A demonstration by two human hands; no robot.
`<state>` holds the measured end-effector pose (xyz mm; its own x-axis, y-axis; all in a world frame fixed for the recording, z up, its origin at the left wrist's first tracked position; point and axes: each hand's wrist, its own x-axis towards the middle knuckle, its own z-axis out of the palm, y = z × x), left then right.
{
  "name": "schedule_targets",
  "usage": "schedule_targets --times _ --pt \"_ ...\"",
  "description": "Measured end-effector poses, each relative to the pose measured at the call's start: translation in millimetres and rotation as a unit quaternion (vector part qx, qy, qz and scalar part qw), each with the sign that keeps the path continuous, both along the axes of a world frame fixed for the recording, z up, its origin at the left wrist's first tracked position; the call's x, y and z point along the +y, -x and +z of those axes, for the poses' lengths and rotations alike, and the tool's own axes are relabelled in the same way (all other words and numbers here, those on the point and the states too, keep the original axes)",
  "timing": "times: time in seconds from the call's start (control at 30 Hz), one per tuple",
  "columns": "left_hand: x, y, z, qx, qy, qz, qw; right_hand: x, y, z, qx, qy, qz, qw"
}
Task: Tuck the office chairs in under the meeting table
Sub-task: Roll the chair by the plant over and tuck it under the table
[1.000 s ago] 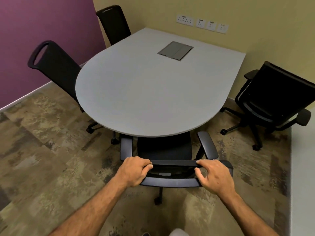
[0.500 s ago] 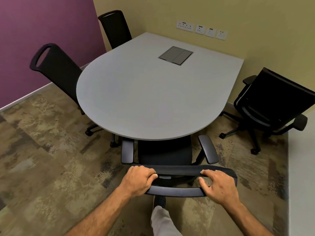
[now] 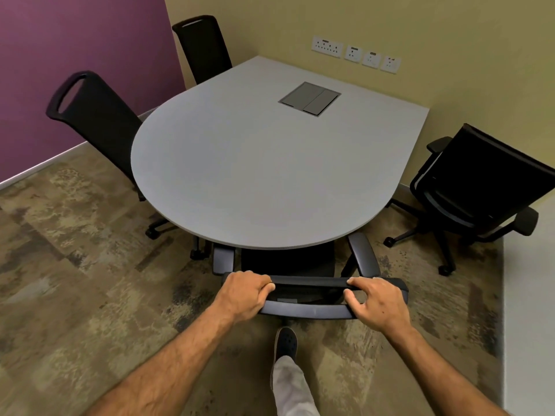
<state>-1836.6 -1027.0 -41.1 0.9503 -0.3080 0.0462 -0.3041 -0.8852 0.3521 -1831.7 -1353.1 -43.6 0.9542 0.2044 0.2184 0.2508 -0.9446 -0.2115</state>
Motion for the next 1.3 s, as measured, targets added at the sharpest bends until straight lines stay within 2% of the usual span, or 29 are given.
schedule_targets --times 0.57,0.77,1.07,1.2,1.3 --pt "25 -92 -9 0.015 -0.009 0.035 0.999 18 -106 -7 0.002 -0.015 0.02 1.0" --pt "24 -127 -8 0.028 0.012 0.051 0.998 15 -148 -13 -0.006 -0.022 0.018 1.0" --pt "-8 -138 -11 0.034 0.036 0.093 0.994 -14 -192 -11 0.038 -0.017 0.061 0.997" --pt "-7 -138 -8 0.066 0.019 0.112 0.991 -11 -194 -9 0.054 -0.022 0.071 0.996" --pt "-7 -140 -6 0.108 -0.023 0.093 0.99 -10 -196 -5 0.102 -0.034 0.081 0.991"
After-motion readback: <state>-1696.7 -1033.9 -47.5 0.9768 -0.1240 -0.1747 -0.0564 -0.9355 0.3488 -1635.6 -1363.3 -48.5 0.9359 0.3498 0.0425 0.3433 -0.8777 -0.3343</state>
